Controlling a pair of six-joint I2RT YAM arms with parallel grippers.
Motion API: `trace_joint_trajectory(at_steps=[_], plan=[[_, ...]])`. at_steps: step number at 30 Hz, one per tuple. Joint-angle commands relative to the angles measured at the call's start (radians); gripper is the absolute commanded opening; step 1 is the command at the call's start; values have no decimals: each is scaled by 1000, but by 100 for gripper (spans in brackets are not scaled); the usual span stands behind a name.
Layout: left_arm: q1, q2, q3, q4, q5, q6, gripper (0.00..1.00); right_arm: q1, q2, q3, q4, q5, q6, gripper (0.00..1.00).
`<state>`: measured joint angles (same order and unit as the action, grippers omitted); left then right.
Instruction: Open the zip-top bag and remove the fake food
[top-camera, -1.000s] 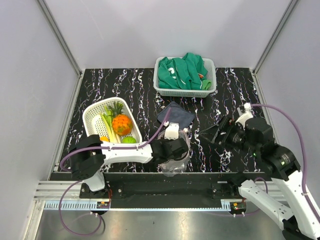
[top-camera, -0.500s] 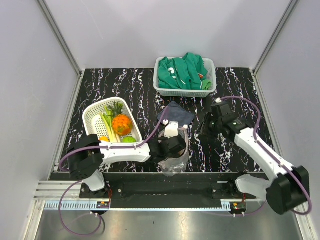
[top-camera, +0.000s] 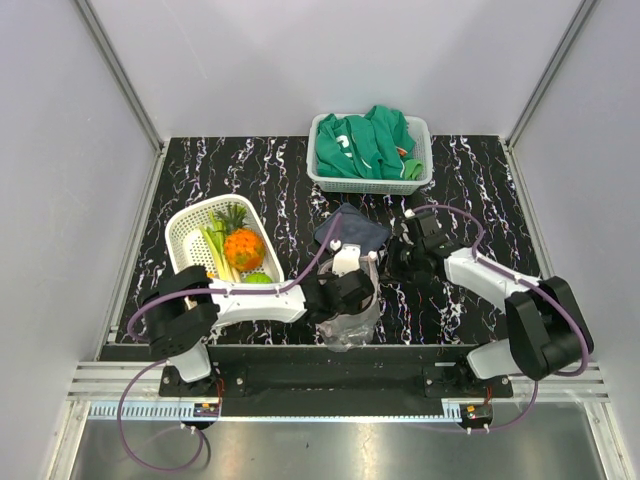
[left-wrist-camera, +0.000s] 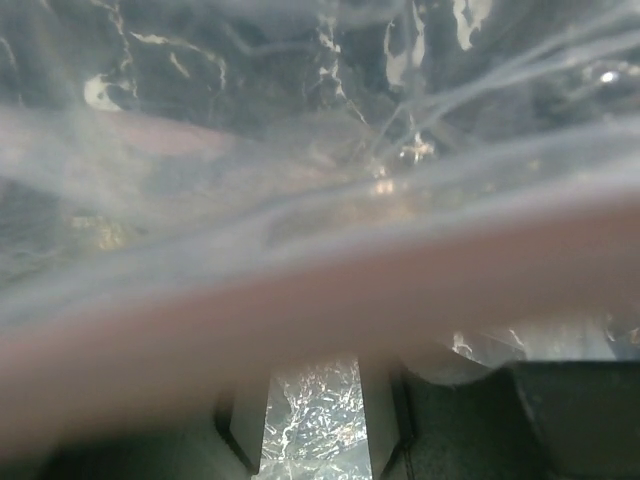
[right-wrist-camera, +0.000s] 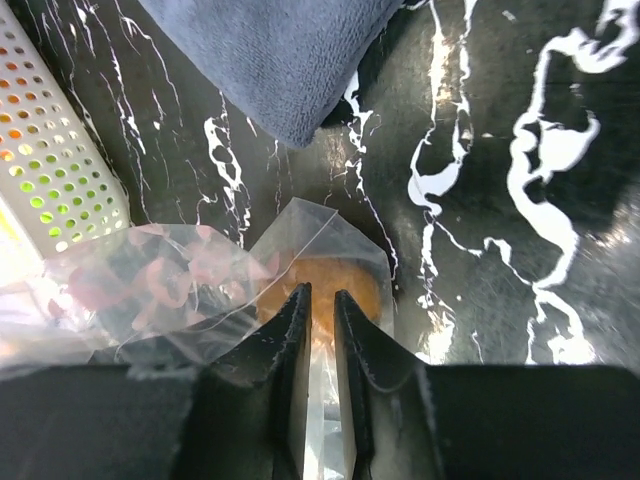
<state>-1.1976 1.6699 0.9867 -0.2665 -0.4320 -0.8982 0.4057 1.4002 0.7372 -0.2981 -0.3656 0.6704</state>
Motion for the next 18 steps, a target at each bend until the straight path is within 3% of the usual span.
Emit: trace_joint_trajectory(at_steps=[1,10,18], plan=[[7,22,36,49,25,21,40,-1,34,-32,134,-84,17,23],[7,56,50,84,73,47,53,4,100,-87,207,-187,58,20],[21,97,60,89,85,56,62,8,79,-122,235,-231,115,10]])
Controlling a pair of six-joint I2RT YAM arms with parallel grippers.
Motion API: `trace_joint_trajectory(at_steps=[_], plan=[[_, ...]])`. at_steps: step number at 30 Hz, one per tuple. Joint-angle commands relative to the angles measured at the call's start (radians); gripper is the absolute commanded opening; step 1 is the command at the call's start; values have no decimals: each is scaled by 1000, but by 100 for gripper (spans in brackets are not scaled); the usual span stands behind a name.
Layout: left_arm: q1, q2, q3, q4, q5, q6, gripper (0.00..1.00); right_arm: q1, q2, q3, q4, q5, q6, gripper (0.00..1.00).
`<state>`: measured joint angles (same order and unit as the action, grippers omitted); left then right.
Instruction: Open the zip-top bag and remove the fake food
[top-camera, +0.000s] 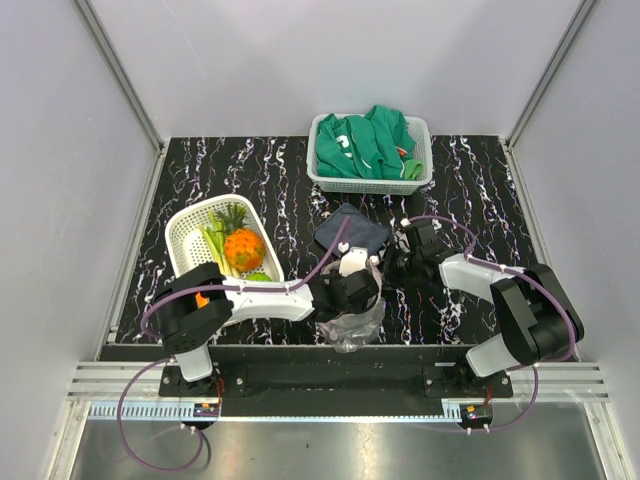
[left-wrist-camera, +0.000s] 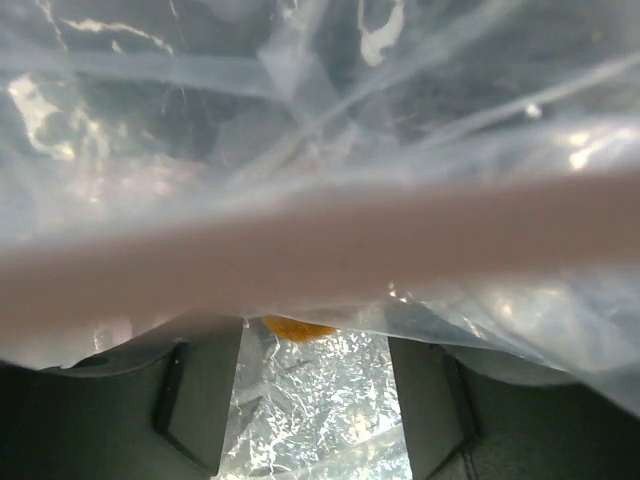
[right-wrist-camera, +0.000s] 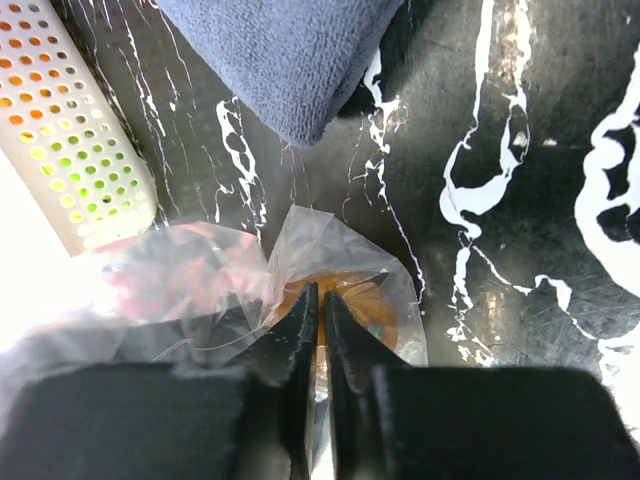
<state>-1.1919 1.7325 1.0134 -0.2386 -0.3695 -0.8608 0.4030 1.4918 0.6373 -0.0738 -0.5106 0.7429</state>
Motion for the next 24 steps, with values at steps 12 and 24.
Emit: trace_joint_trajectory(at_steps=[12,24], plan=[[29,18,7,145,-3,101,28,8,-88,-59,-9,-94,76,0],[14,-105,-4,-62,136,5,0,-15,-129,65,-253,118,-106,0]])
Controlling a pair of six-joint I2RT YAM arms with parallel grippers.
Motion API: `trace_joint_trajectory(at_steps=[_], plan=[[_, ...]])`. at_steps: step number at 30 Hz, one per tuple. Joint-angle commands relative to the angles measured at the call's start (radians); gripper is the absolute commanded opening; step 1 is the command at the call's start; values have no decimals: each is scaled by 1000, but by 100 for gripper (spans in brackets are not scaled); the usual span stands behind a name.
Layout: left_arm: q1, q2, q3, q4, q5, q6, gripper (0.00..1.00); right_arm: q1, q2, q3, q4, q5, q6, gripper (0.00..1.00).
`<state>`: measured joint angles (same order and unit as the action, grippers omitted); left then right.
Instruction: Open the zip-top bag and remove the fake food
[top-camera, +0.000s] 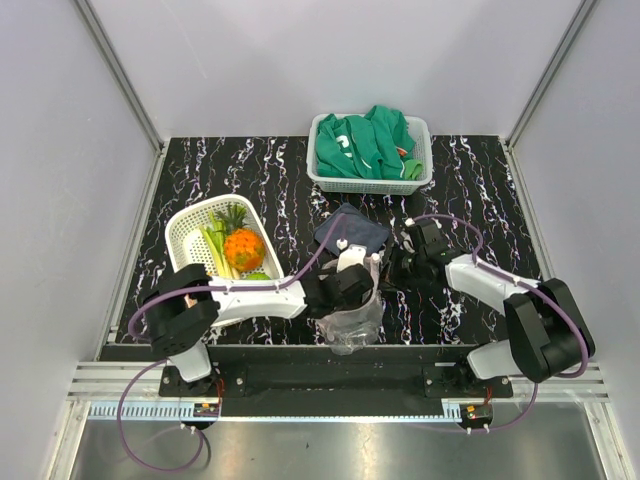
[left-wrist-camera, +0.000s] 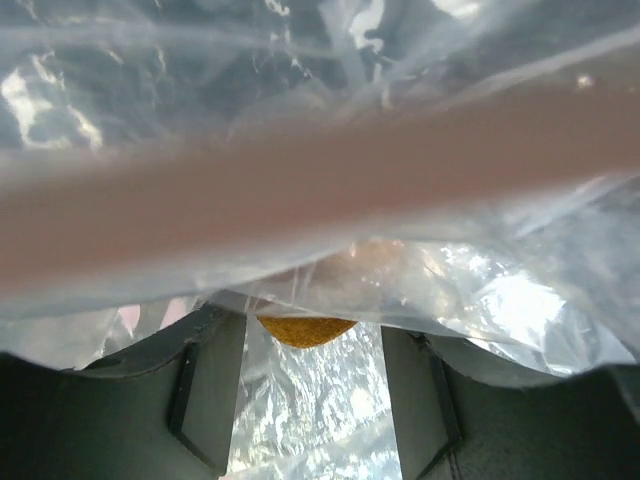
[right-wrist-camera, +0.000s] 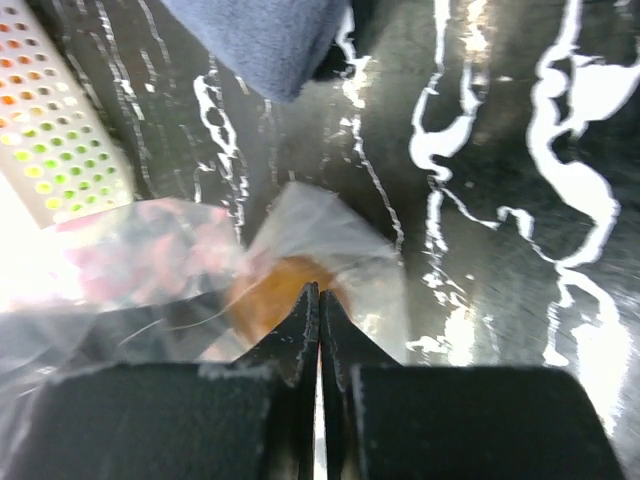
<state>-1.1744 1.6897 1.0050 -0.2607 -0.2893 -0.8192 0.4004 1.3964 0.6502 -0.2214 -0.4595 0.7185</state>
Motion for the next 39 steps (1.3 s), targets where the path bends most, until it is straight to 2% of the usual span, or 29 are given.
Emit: trace_joint_trajectory(at_steps=[1,4,5,8,9,12,16,22,26,30,31,33,37,38,39], plan=[[-4,-76,-5,-41,62,-38,0,-18,-42,51,-111,68,-85,0],[-7,-120,-28,-28,81,-37,0,-26,-91,43,-137,62,-93,3],[-5,-131,-38,-25,85,-31,0,-28,-106,43,-165,62,-96,18],[2,-165,-48,-25,101,-9,0,-28,-171,26,-222,71,-105,43],[10,-170,-48,-23,116,-6,0,-28,-210,10,-237,71,-99,57],[53,-189,-68,-2,163,-1,0,-29,-298,-39,-260,45,-68,71],[107,-223,-117,90,283,-18,0,-29,-421,-119,-265,-16,-31,79],[154,-246,-131,113,361,-5,0,-31,-624,-213,-215,-105,-2,88],[159,-263,-138,155,435,-6,0,-29,-631,-251,-144,-152,-14,89],[159,-271,-149,218,509,-24,0,-29,-579,-265,-73,-197,-31,84],[159,-272,-157,224,528,-28,0,-29,-564,-271,-32,-211,-24,81],[159,-268,-154,222,538,-21,0,-29,-560,-271,-10,-215,-16,68],[159,-239,-146,189,539,-6,0,-29,-606,-261,-9,-182,13,29],[157,-236,-158,192,539,-3,0,-29,-616,-253,-21,-144,13,2],[157,-236,-163,187,524,0,0,-29,-623,-248,-54,-116,16,0]])
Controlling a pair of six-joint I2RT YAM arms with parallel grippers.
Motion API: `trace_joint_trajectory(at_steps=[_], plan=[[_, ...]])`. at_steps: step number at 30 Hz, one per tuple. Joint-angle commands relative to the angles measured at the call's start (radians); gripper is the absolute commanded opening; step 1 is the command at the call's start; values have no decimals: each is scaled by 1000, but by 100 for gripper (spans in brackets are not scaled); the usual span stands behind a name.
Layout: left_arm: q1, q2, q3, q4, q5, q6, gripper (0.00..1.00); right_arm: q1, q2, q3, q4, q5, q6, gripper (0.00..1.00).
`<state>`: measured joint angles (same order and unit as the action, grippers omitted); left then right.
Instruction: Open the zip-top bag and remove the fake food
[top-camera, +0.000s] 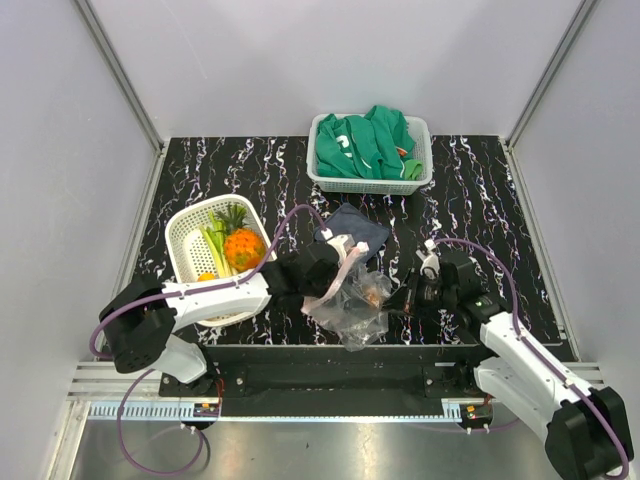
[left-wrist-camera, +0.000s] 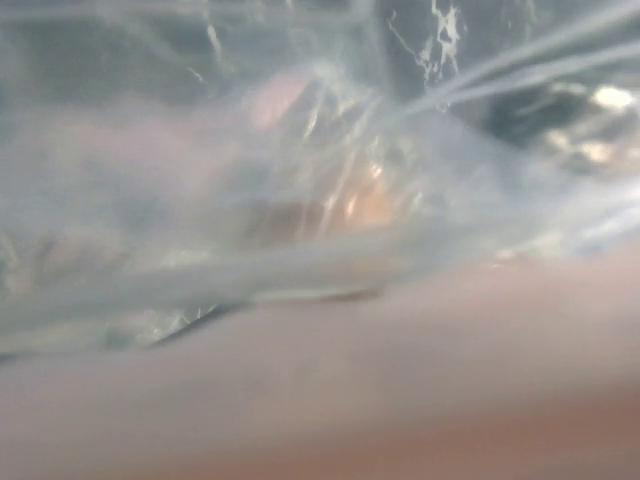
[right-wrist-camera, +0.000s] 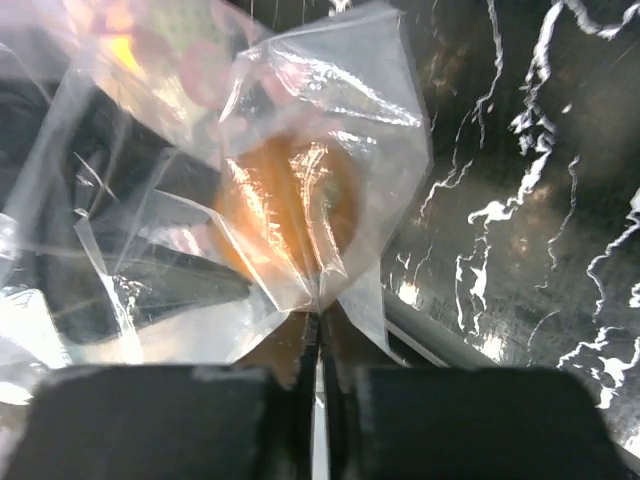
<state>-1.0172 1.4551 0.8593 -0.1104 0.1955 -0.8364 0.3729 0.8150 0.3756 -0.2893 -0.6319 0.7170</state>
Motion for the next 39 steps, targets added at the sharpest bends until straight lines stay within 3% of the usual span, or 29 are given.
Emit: trace_joint_trajectory(at_steps=[1,8,13,18,23,27,34,39], plan=[[-1,-5,-26,32,27,19,0,-3,-43,32,-2,107,18,0],[-21,-81,-72,-21,-60,59,0,-3,36,63,-120,336,28,0],[-23,-142,-83,-64,-131,77,0,-3,65,71,-129,345,38,0],[-47,-67,-20,-55,-157,89,1,-3,59,68,-128,305,25,0],[-81,66,107,-52,-221,112,14,-3,58,57,-128,297,32,0],[-95,131,174,-74,-297,132,33,-3,72,57,-126,294,24,0],[-132,246,256,-130,-288,211,50,-3,72,57,-120,281,22,0],[-133,298,256,-133,-294,212,52,-3,73,55,-109,271,29,0]])
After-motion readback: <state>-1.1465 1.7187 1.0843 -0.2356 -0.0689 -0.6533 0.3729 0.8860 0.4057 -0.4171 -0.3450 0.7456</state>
